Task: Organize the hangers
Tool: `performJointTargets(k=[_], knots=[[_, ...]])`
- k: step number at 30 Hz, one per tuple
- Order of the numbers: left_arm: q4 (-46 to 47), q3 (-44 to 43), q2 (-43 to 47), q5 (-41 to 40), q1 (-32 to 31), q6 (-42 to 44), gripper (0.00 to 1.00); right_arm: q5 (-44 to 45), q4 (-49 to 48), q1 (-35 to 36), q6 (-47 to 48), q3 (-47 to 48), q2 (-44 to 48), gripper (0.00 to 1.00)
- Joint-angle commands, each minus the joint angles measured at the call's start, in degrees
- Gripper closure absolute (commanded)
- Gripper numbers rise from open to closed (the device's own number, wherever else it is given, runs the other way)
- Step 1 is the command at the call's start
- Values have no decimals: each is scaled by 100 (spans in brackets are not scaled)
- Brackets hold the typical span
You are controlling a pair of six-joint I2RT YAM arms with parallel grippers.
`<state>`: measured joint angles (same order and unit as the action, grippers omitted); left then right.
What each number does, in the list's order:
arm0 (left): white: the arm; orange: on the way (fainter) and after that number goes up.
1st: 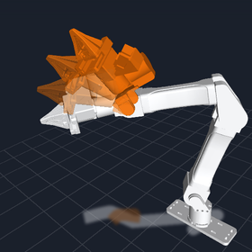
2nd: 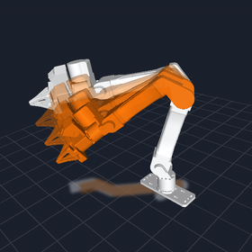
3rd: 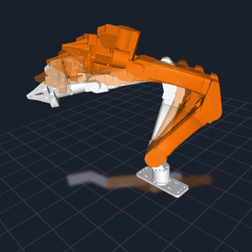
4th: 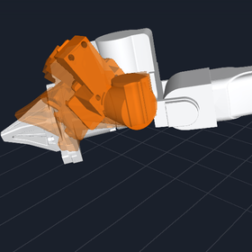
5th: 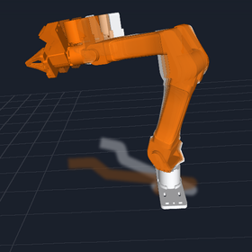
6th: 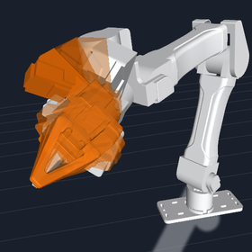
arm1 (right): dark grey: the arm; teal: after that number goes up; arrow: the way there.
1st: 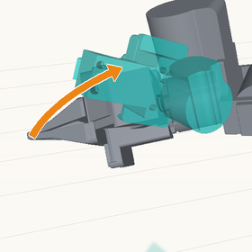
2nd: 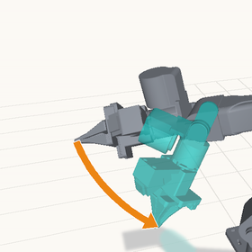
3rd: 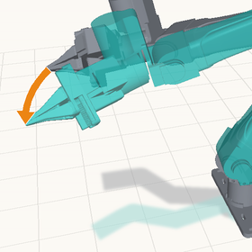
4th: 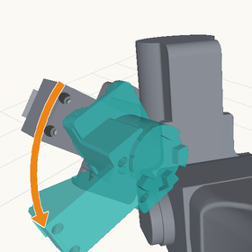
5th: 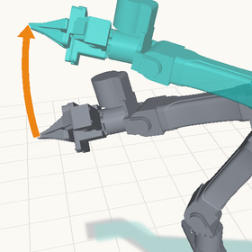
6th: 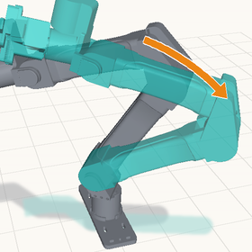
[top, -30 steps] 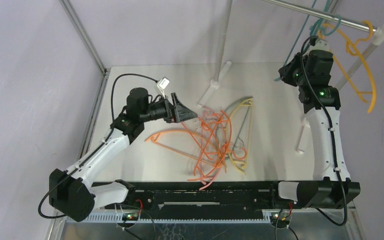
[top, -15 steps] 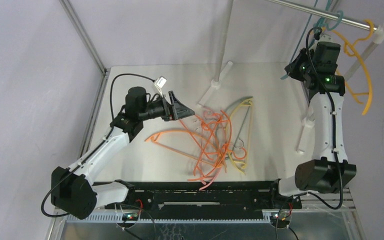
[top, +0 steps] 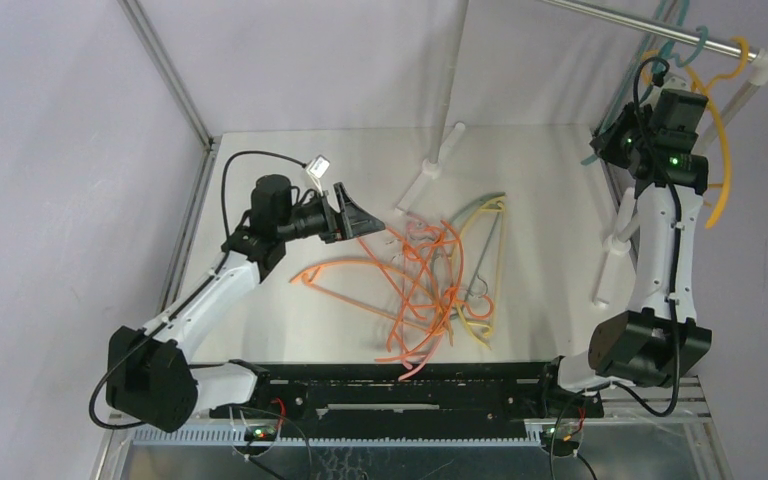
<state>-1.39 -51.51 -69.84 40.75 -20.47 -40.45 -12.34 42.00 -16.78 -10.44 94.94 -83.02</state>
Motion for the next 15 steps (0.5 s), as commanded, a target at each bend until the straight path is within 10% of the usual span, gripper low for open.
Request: performJointTargets(k=[1, 8, 15], knots=[[263, -121, -148, 167, 36, 100, 1, -85, 6, -329, 13, -246, 394, 100], [388, -166, -308, 239, 37, 10, 0, -122, -51, -675, -73, -663, 734, 100], [394, -107, -279, 284, 36, -3, 1, 42, -37, -675, -401, -903, 1064, 59]])
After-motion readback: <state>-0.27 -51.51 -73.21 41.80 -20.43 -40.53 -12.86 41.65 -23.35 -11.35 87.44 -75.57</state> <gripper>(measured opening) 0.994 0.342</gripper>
